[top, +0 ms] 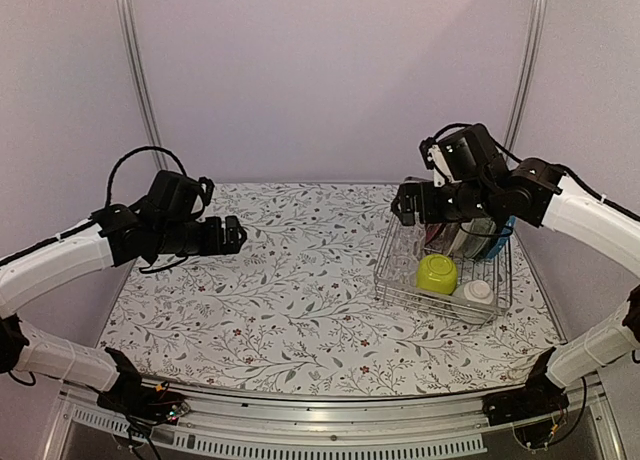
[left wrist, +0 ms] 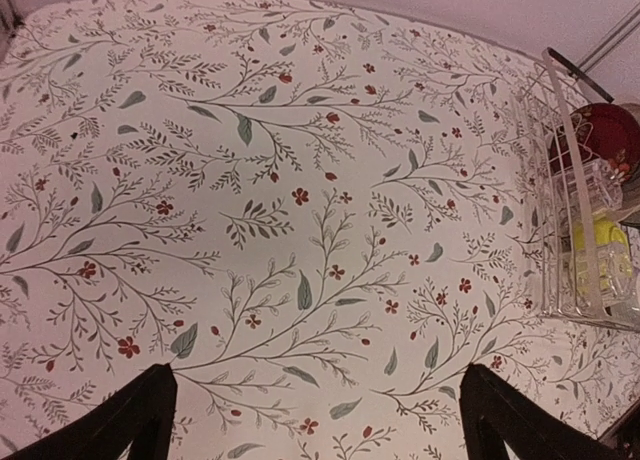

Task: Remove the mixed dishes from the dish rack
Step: Grab the plate from the dish rack.

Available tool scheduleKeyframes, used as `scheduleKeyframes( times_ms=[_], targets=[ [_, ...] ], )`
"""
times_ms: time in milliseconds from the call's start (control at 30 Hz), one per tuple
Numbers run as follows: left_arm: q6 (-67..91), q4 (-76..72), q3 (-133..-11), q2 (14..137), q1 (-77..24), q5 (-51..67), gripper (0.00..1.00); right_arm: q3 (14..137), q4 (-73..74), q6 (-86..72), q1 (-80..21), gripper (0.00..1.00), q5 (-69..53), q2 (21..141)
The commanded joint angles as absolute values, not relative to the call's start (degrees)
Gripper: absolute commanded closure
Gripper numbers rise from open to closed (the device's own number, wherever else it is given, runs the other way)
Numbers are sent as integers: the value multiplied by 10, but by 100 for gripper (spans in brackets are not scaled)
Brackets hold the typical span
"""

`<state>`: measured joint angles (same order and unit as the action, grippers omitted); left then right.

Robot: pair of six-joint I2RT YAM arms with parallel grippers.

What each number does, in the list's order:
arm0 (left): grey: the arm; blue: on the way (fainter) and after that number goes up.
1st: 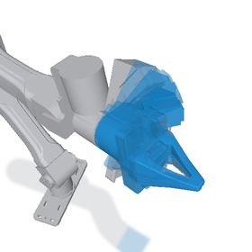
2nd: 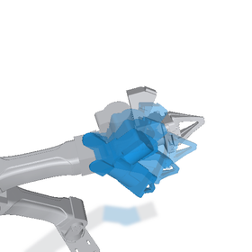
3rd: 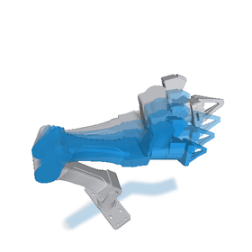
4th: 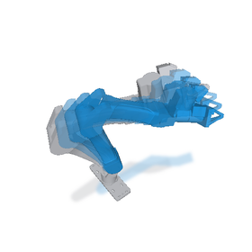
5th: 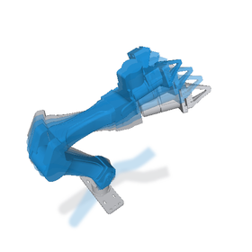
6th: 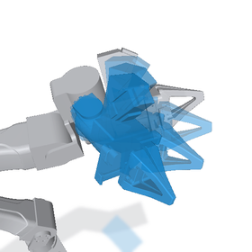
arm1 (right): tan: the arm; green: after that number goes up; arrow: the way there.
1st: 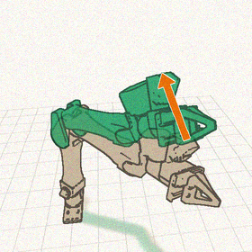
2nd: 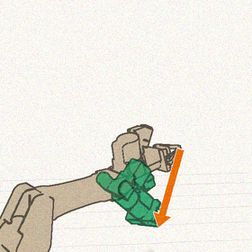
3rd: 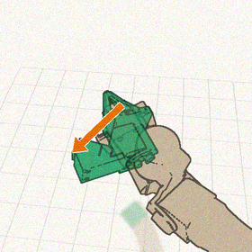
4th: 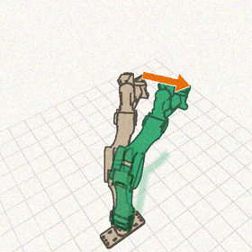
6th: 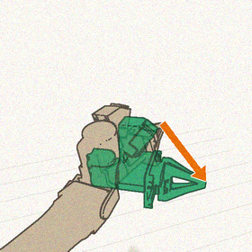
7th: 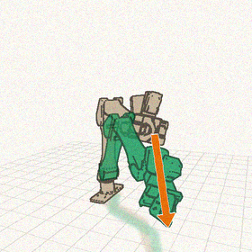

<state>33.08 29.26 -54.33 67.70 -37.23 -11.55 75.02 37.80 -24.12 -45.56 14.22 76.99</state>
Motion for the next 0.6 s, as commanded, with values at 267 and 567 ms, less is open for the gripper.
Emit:
scheduleKeyframes(
  times_ms=[267, 567],
  targets=[
    [339, 301, -556, 664, -378, -141, 0, 831, 569, -266, -267, 1, 263, 741],
    [344, 298, -557, 681, -378, -145, 0, 902, 576, -254, -259, 15, 213, 812]
  ],
)
